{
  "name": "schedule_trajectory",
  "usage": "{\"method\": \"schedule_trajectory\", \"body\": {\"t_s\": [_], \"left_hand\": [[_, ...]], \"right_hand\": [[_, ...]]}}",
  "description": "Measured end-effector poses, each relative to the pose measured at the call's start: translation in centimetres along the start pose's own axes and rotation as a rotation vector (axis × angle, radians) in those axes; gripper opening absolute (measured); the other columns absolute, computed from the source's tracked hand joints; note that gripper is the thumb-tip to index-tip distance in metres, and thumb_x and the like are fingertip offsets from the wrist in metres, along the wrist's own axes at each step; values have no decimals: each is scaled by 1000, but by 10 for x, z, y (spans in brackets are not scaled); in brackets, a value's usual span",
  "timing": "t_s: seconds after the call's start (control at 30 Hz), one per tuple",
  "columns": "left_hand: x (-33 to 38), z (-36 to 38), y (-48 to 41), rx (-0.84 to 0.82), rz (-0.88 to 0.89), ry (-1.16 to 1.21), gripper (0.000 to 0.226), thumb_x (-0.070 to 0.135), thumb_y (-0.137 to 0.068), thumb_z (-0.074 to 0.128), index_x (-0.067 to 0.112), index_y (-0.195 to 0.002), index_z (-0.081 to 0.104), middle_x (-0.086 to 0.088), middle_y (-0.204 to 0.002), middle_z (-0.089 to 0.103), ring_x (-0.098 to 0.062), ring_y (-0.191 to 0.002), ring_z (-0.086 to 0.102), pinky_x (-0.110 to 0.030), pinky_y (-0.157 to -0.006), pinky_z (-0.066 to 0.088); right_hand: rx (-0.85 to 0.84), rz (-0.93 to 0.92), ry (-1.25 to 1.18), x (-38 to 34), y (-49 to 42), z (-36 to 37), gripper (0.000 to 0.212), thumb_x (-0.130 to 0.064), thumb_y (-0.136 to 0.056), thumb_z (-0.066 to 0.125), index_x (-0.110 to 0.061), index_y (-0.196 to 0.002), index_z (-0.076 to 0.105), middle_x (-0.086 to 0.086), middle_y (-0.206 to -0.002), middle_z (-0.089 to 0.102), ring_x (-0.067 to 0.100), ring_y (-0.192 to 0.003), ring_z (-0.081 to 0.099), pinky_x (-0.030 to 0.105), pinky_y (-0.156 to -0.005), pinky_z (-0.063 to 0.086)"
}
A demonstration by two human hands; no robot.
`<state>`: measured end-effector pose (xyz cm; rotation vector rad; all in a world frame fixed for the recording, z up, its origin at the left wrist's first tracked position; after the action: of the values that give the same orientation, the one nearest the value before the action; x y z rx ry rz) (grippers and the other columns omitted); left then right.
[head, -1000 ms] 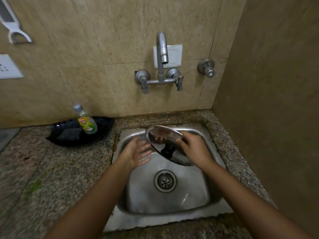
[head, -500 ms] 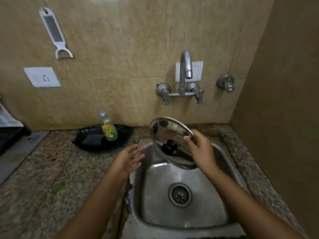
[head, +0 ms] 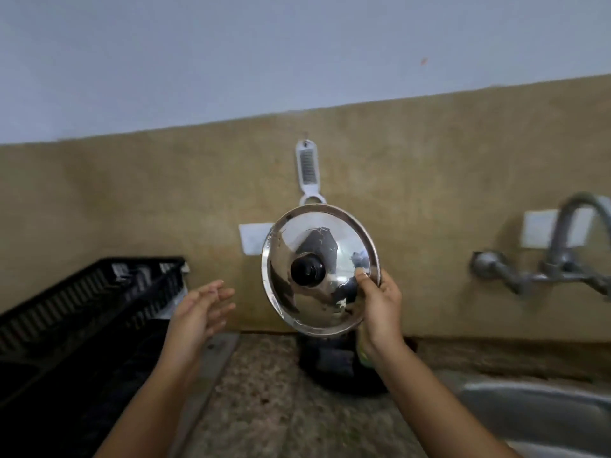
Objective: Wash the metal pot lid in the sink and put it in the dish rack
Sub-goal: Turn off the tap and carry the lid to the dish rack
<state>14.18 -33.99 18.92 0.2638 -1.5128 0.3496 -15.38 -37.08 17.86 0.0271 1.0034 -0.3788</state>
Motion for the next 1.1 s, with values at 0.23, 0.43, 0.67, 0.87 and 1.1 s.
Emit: {"method": "schedule_trajectory", "body": {"t_s": [0.23, 0.43, 0.67, 0.87, 1.1], "left_hand": [[65, -150, -79, 184, 127, -65, 19, 23, -99, 42, 24, -103, 61, 6, -96, 70, -14, -88, 66, -33, -81, 47], [66, -249, -141, 283, 114, -135, 18, 23, -98, 42, 23, -104, 59, 2, -97, 68, -16, -87, 63, -35, -84, 41], [36, -300, -195, 311, 40, -232, 22, 24, -98, 41, 18, -112, 57, 1, -99, 65, -18, -87, 61, -28, -68, 39], [12, -311, -208, 327, -13, -204, 20, 25, -97, 43, 21, -109, 59, 4, -98, 67, -15, -87, 63, -27, -69, 42], [6, -313, -211, 313, -42, -139, 21, 24, -96, 44, 22, -109, 60, 4, -101, 68, -17, -93, 65, -32, -81, 47]], "right_hand": [[-141, -40, 25, 46, -21, 181, 14, -6, -91, 55, -15, -83, 62, 3, -72, 62, 18, -63, 58, 33, -64, 50], [-300, -50, 117, 114, -39, 323, 15, -7, -95, 47, -11, -95, 62, 7, -85, 65, 19, -77, 60, 34, -74, 49], [-397, -42, 170, 192, -58, 429, 25, -6, -94, 49, -22, -78, 59, -1, -75, 61, 11, -69, 55, 21, -64, 46], [-450, 27, 233, 246, -77, 463, 25, -7, -93, 50, -21, -75, 59, 2, -75, 60, 16, -69, 56, 29, -65, 47], [-501, 138, 310, 298, -88, 479, 18, -6, -91, 52, -14, -81, 64, 7, -78, 64, 22, -72, 59, 35, -72, 49]]}}
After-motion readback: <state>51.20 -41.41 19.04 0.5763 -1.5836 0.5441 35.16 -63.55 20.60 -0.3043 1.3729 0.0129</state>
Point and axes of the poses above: each hand's wrist, its own y-axis away from the middle knuckle, its own z-axis out of the palm, x = y × z, the point moved 10 cm from there along -y, towards the middle knuckle
